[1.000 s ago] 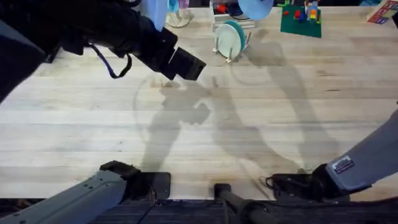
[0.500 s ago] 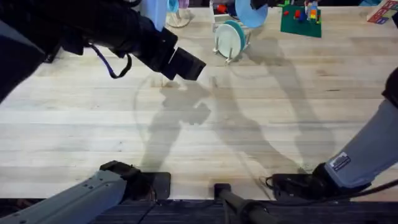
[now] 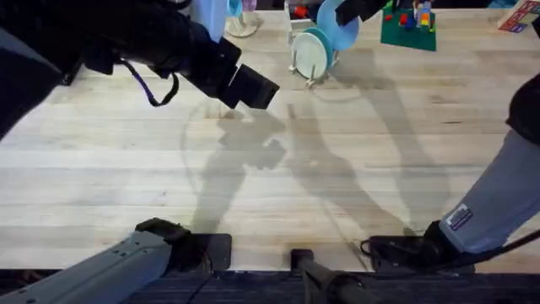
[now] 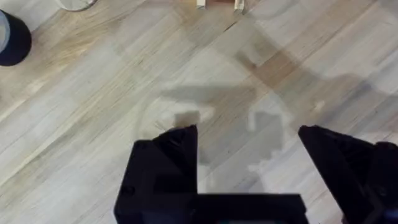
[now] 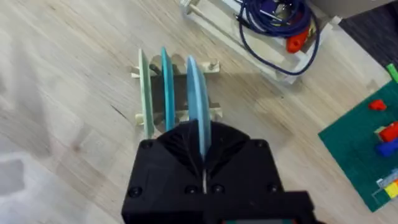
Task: Pick up the plates from the table one by one and place each into a slot on the dish rack.
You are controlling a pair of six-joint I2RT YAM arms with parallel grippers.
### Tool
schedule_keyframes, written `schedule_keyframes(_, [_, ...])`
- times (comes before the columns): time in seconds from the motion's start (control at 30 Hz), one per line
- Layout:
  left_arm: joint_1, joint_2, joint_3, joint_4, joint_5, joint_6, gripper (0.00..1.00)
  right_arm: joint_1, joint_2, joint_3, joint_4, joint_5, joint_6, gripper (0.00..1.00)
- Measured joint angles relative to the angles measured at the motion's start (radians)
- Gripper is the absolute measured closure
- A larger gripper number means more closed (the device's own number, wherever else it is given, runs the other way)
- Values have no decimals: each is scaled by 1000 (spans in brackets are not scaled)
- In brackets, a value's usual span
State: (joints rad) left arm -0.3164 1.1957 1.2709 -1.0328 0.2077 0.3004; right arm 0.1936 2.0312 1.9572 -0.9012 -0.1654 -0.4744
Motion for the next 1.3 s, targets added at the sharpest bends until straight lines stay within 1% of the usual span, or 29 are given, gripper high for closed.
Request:
schedule_keyframes(0.23, [0, 0, 0, 0, 0, 0, 6, 5, 29, 2, 3, -40, 11, 973])
schedule_keyframes(0.47, [0, 0, 0, 0, 0, 0, 8, 16, 83, 2, 11, -45, 14, 973])
schedule_keyframes(0.97, [0, 0, 0, 0, -3, 0, 8, 18, 85, 2, 19, -45, 18, 972])
schedule_keyframes(1.0, [0, 0, 0, 0, -3, 0, 8, 18, 85, 2, 22, -45, 18, 966])
schedule_keyframes(1.17, [0, 0, 0, 0, -3, 0, 8, 18, 85, 2, 34, -45, 18, 873])
schedule_keyframes(1.3, [0, 0, 0, 0, -3, 0, 8, 18, 85, 3, 34, -45, 18, 769])
